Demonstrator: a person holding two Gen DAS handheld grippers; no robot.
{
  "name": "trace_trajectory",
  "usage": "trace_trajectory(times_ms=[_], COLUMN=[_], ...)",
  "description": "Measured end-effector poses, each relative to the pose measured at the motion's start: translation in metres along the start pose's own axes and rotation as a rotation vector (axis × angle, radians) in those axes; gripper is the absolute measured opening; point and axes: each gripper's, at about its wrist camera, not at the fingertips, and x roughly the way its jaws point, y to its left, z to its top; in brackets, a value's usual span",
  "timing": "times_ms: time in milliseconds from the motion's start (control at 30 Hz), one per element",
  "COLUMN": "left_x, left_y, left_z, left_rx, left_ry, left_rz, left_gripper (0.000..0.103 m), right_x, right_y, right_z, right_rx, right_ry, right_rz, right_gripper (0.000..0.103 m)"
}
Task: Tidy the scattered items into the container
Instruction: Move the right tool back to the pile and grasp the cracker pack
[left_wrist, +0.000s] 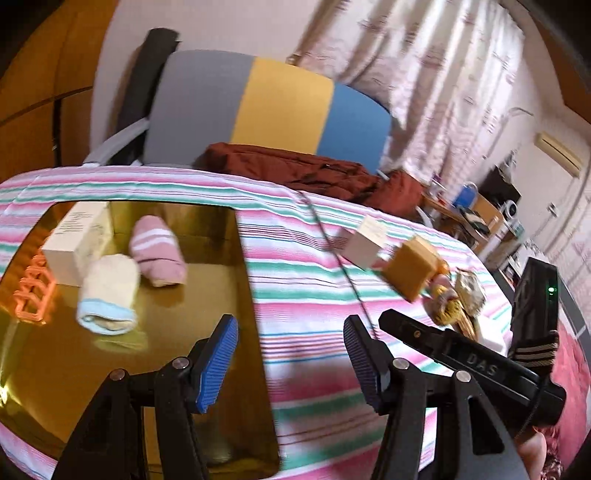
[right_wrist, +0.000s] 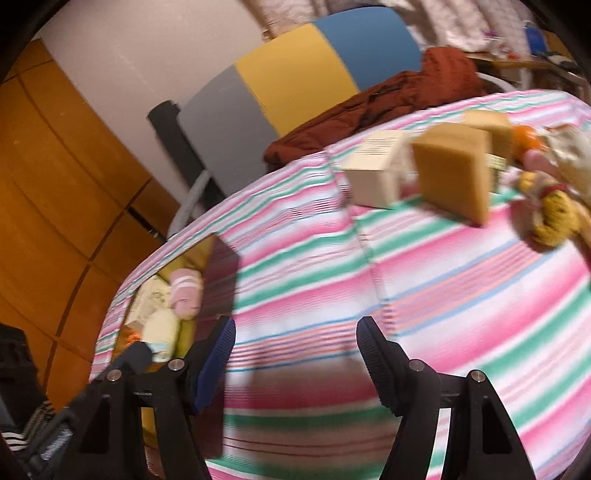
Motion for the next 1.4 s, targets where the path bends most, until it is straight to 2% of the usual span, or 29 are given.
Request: trace_trajectory(times_ms=[167, 367, 633, 767, 867, 1100, 1233, 1300, 1333, 1367, 1400], left_x=[0.017, 0.034, 0.044, 0.044, 0.045, 0.048, 0.050, 0.050, 0.051, 0.052, 0.052], left_y=[-0.031, -0.060, -0.080, -0.088, -0.090, -0.093, -0.094, -0.094, -0.094, -0.094, -0.094], left_z=[-0.011, -0.025, -0.036, -0.039, -0.040, -0.044, -0.045, -0.046, -0.046, -0.047, -0.047], left_rx=[0.058, 0.107, 0.136, 0.157, 0.164, 0.167, 0.168, 0.166, 0.165, 0.165, 0.166], left_ry=[0.055, 0.114, 0.158, 0.165, 0.169, 0.184, 0.189, 0.193, 0.196, 0.198, 0.199], left_rz=[-0.034, -0.071, -0.097, -0.102, -0.102, -0.105, -0.107, -0.107, -0.108, -0.109, -0.109], left_gripper=[0.060, 0.060, 0.060, 0.060, 0.060, 0.060, 0.060, 0.060, 0.060, 0.060, 0.060], right_x=[-0.016, -0.041, -0.077, -0.085, -0.088, -0.078, -0.068, -0.061, -0.059, -0.057, -0.057], right_y=[-0.040, -0.072, -0.129, -0.155, -0.172, -0.197, -0.206, -0.203, -0.201, -0.197, -0.193], right_z=[-0.003, -0.008, -0.014, -0.010, -0.002, 0.023, 0.034, 0.036, 0.035, 0.034, 0.031], right_rx=[0.067, 0.066, 0.105, 0.122, 0.119, 0.039, 0.027, 0.008, -0.007, -0.020, -0.030], right_ry=[-0.019, -0.073, -0.134, -0.151, -0.169, -0.175, -0.171, -0.153, -0.152, -0.150, -0.148], right_rz=[-0.054, -0.144, -0.316, -0.411, -0.449, -0.474, -0.449, -0.459, -0.459, -0.445, -0.431], right_gripper=[0.070, 0.070, 0.070, 0.070, 0.070, 0.075, 0.076, 0.069, 0.056, 0.052, 0.051])
